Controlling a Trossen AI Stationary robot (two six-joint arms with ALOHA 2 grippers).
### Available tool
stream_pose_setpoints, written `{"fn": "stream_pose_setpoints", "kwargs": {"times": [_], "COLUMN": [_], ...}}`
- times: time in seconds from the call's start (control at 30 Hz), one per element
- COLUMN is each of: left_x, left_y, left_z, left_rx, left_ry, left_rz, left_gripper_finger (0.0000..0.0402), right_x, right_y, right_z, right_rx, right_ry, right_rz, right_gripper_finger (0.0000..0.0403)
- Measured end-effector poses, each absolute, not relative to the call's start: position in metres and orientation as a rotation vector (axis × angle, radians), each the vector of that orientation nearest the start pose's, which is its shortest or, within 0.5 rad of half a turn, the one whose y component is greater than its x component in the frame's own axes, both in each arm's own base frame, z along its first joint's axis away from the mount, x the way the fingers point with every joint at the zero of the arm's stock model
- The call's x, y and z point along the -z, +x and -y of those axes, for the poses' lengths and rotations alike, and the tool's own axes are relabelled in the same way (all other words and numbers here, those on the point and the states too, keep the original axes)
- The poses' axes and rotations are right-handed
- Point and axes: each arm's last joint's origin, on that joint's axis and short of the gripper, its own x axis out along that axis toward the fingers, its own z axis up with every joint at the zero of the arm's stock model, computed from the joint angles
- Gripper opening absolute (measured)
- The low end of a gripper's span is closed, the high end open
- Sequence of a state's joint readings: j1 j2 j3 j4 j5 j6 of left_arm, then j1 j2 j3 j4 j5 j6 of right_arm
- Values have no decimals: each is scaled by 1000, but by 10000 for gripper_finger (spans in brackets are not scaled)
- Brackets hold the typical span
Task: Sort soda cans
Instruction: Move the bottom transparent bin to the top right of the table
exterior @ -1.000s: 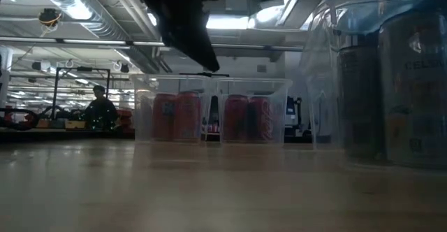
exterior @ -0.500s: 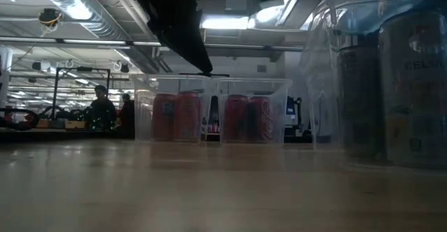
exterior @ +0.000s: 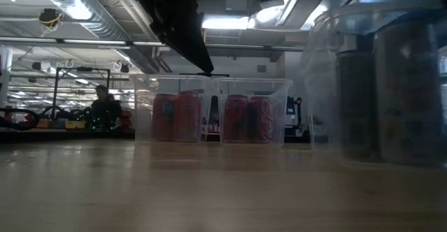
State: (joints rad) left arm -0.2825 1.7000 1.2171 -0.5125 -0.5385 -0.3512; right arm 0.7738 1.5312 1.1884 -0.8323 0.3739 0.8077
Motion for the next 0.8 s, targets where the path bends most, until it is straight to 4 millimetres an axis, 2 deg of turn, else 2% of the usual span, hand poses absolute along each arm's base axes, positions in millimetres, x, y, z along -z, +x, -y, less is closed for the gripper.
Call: {"fn": "stream_pose_setpoints", "kwargs": {"times": [0.13, 0.37, 0.67, 0.8], "left_x": [-227, -227, -227, -227], "left_y": [340, 339, 340, 340], "left_z": [83, 83, 83, 83], "left_rx": [-385, -384, -388, -388], "left_ry": [80, 80, 73, 73], "left_rz": [-856, -856, -855, -855], "left_gripper_finger": [0, 0, 0, 0], "right_x": [-252, -248, -248, -240], "right_y": [217, 210, 216, 215], "right_z": [-190, -169, -156, -148], "right_rx": [168, 368, 457, 491], "right_ry": [14, -25, -41, -74], "right_rz": [-1031, -1107, -1089, -1110], "right_gripper_finger": [1, 1, 1, 1]}}
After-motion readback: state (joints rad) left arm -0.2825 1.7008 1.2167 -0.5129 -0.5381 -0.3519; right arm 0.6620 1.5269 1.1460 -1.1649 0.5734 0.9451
